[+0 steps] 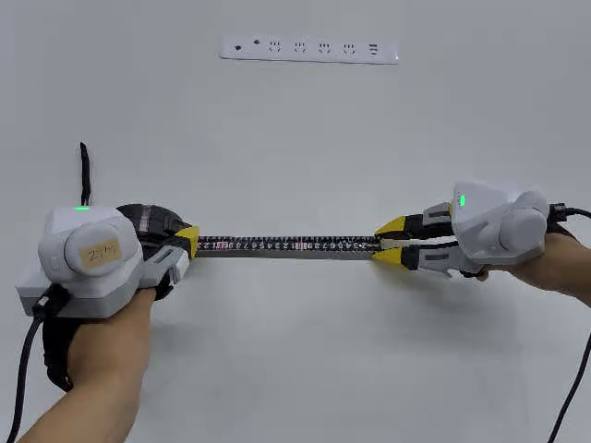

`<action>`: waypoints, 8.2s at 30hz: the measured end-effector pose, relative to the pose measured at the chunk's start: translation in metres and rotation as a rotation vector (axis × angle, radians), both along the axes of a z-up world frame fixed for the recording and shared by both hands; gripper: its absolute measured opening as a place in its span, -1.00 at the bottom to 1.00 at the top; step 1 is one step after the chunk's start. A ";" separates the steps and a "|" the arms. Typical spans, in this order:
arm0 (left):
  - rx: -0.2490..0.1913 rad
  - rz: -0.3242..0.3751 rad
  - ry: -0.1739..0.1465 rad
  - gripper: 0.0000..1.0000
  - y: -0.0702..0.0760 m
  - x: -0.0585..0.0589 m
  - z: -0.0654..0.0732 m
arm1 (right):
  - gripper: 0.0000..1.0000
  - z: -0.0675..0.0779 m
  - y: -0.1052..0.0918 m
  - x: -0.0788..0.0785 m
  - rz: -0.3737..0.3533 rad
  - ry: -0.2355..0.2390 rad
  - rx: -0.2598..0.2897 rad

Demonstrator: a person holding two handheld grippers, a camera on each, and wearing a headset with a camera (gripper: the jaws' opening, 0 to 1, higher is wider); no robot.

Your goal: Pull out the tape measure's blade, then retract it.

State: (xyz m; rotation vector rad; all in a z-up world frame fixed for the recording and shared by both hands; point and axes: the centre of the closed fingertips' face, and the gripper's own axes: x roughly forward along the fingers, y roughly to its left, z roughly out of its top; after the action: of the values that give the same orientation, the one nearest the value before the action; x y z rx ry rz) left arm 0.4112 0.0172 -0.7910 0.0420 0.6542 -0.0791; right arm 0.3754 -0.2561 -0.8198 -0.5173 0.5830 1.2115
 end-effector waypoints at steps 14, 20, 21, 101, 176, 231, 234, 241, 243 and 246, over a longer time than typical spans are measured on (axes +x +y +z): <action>-0.004 0.005 0.068 0.17 0.000 -0.003 -0.004 | -0.75 0.001 -0.001 0.001 0.005 -0.013 -0.010; -0.002 0.001 0.061 0.15 0.000 -0.003 -0.004 | -0.75 0.001 -0.001 0.001 0.004 -0.014 -0.014; -0.002 0.000 0.063 0.15 0.000 -0.002 -0.004 | -0.76 0.001 -0.001 0.001 0.004 -0.013 -0.014; -0.068 0.016 0.081 0.17 0.003 -0.004 -0.005 | -0.76 0.008 0.047 0.005 0.026 -0.011 0.028; -0.075 -0.007 0.104 0.16 0.003 -0.004 -0.006 | -0.76 0.005 0.081 0.010 0.045 0.001 0.059; -0.096 -0.001 0.106 0.17 0.004 -0.004 -0.005 | -0.75 0.003 0.146 0.015 0.063 0.008 0.118; -0.096 -0.001 0.107 0.17 0.004 -0.004 -0.005 | -0.75 0.003 0.150 0.015 0.064 0.008 0.119; -0.097 0.000 0.108 0.17 0.004 -0.004 -0.005 | -0.75 0.002 0.160 0.015 0.064 0.008 0.128; -0.097 0.000 0.109 0.17 0.004 -0.004 -0.005 | -0.75 0.002 0.163 0.015 0.065 0.012 0.132; -0.099 0.000 0.107 0.17 0.004 -0.004 -0.005 | -0.75 0.002 0.168 0.015 0.067 0.014 0.136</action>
State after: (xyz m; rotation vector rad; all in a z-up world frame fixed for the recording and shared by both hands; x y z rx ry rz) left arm 0.4073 0.0212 -0.7962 -0.0586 0.7566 -0.1140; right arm 0.3908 -0.0878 -0.8176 -0.4161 0.4939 1.3090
